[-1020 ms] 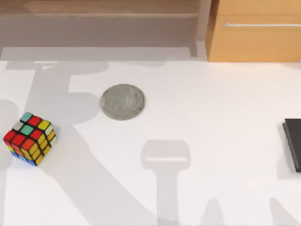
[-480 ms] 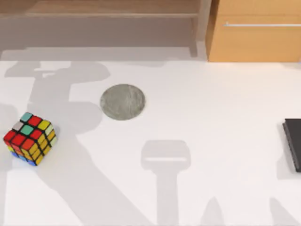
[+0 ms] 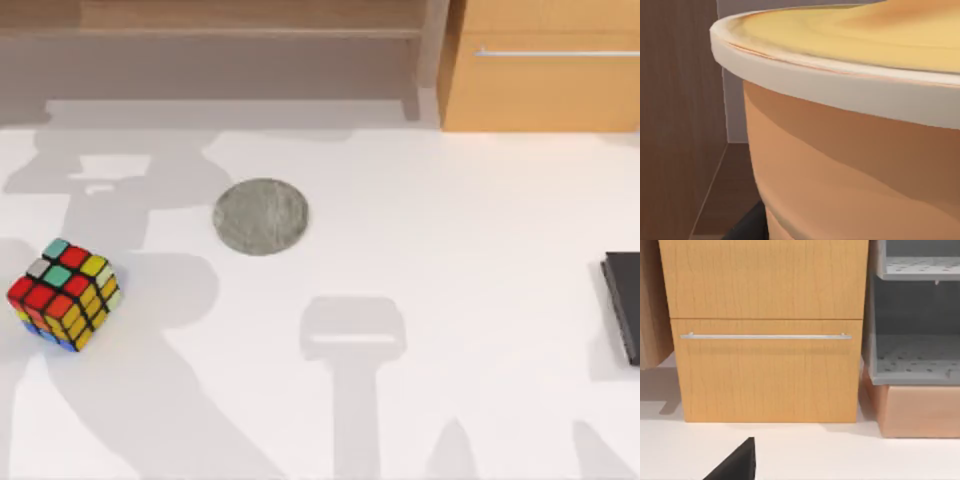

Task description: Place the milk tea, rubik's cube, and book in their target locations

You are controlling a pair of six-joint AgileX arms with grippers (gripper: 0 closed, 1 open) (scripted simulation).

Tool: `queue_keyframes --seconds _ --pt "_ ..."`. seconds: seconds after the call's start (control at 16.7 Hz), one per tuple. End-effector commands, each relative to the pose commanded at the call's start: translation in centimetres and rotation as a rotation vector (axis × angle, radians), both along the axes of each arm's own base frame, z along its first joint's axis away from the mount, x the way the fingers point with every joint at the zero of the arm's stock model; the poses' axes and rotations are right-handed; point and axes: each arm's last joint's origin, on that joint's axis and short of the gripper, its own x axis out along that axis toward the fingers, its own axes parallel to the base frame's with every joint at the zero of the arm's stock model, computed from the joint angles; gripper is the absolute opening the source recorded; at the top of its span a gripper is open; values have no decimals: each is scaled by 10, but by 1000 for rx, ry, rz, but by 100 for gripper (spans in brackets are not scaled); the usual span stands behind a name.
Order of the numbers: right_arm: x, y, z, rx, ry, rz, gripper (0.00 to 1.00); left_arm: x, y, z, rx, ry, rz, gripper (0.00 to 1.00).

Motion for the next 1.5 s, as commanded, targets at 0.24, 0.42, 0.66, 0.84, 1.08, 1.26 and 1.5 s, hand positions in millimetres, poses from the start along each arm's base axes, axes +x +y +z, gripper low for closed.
queue_keyframes --seconds 0.24,0.42,0.66,0.84,1.08,1.26,1.5 --pt "0 0 0 0 0 0 100 -21 -1 0 -1 3 0 0" --pt "0 0 0 0 0 0 100 -24 0 0 -1 2 0 0" --pt "0 0 0 0 0 0 100 -20 -7 0 7 -6 -10 0" --pt "0 0 0 0 0 0 100 -12 -46 1 42 -66 -44 0" --pt "0 0 0 0 0 0 100 -7 -148 -4 58 -174 -100 0" --pt "0 0 0 0 0 0 100 -25 -235 -18 18 -212 -107 0" --pt "0 0 0 0 0 0 100 -67 -319 -56 -34 -149 -68 0"
